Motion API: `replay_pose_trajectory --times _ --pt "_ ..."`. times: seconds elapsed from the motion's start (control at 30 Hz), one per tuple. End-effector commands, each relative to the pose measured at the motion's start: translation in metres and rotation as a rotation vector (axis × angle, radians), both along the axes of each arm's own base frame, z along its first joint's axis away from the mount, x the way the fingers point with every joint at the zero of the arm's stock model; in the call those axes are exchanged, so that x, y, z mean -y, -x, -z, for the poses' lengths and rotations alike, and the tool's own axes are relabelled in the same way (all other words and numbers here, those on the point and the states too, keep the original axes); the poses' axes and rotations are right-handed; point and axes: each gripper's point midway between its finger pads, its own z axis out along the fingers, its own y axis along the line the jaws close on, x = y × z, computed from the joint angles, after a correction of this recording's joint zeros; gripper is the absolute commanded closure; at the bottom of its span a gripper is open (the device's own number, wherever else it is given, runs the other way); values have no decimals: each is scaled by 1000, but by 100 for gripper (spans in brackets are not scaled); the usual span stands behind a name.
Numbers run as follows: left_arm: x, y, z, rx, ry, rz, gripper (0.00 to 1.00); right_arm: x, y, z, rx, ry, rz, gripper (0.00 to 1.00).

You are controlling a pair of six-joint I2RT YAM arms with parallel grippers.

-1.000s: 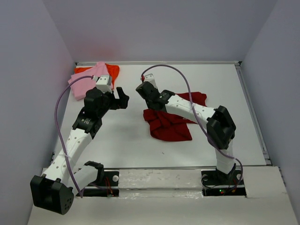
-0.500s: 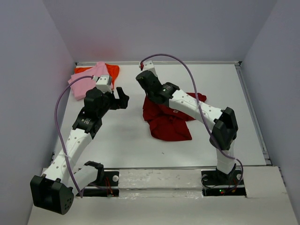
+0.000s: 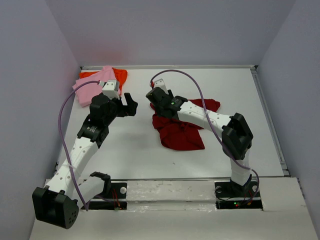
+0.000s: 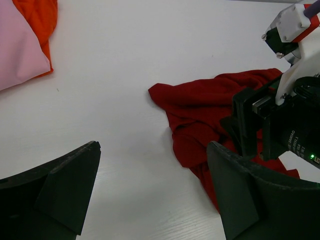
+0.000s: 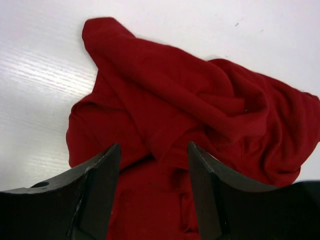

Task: Fold and stack the t-shirts
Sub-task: Flatten the tshirt out

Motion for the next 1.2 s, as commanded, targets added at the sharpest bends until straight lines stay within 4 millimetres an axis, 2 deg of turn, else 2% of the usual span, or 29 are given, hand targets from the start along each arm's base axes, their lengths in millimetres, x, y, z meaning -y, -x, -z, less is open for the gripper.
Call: replay_pose_trajectory --times 0.0,0.13,0.3,0.43,0.63,0.93,1.0,1.17 --pt "2 -2 -19 56 5 12 4 -8 17 -16 -14 -123 -27 39" --pt "2 -2 -19 58 5 10 3 3 25 17 -59 -80 0 39" --pt "3 -2 -18 53 6 14 4 12 25 41 -64 -29 28 41" --pt "3 -2 -17 52 8 14 3 17 22 55 -76 -10 53 47" --pt "3 -1 -17 52 8 15 4 21 13 68 -80 -3 76 57" --pt "4 1 -18 54 12 21 3 27 -4 80 -81 4 104 62" --pt "5 1 -18 54 11 22 4 34 -11 83 -81 8 122 64" --pt "4 1 -18 55 10 23 4 39 -16 82 -74 22 126 78"
